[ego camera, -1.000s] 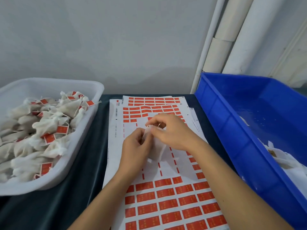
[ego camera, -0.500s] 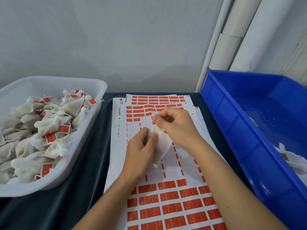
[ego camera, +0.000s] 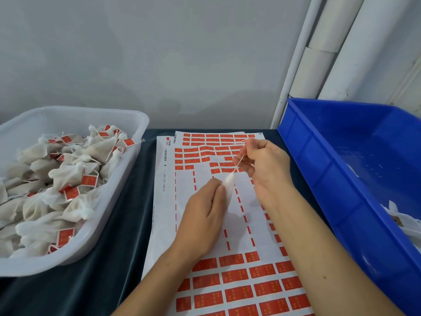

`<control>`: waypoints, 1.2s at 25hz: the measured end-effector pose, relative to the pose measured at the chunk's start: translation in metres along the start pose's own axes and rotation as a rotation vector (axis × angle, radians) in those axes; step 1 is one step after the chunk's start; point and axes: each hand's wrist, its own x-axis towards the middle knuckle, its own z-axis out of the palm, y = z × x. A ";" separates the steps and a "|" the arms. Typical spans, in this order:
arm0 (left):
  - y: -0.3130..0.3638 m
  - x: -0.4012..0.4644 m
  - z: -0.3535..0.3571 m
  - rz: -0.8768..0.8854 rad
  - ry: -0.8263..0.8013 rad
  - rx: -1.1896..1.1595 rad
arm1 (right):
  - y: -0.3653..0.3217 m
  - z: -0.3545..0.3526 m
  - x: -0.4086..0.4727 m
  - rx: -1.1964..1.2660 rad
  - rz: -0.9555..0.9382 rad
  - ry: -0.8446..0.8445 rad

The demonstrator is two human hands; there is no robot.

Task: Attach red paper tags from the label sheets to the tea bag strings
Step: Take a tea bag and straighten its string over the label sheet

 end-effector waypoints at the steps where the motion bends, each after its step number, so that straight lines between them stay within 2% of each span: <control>1: 0.000 0.001 0.001 -0.005 0.003 -0.008 | 0.002 0.000 0.001 0.007 -0.019 -0.017; 5: -0.005 0.001 -0.003 -0.073 0.016 -0.005 | 0.010 -0.003 0.000 0.022 -0.032 -0.215; 8: -0.003 0.002 -0.005 -0.057 -0.005 -0.079 | 0.016 -0.005 -0.004 0.073 -0.014 -0.343; 11: -0.002 0.003 -0.007 -0.089 -0.074 -0.234 | 0.024 -0.005 -0.007 0.065 -0.017 -0.352; 15: -0.003 0.005 -0.011 -0.151 -0.075 -0.330 | 0.035 -0.010 -0.015 0.233 0.054 -0.349; 17: -0.004 0.006 -0.013 -0.173 -0.050 -0.378 | 0.045 -0.014 -0.023 0.119 0.022 -0.390; 20: -0.004 0.006 -0.014 -0.169 -0.029 -0.391 | 0.056 -0.019 -0.032 -0.205 -0.108 -0.494; 22: -0.003 0.006 -0.013 -0.151 -0.029 -0.378 | 0.058 -0.020 -0.033 -0.302 -0.192 -0.505; 25: -0.001 0.006 -0.010 -0.146 -0.046 -0.350 | 0.056 -0.022 -0.030 -0.328 -0.250 -0.443; 30: 0.001 0.005 -0.006 -0.101 -0.139 -0.314 | 0.051 -0.030 -0.031 -0.243 -0.252 -0.456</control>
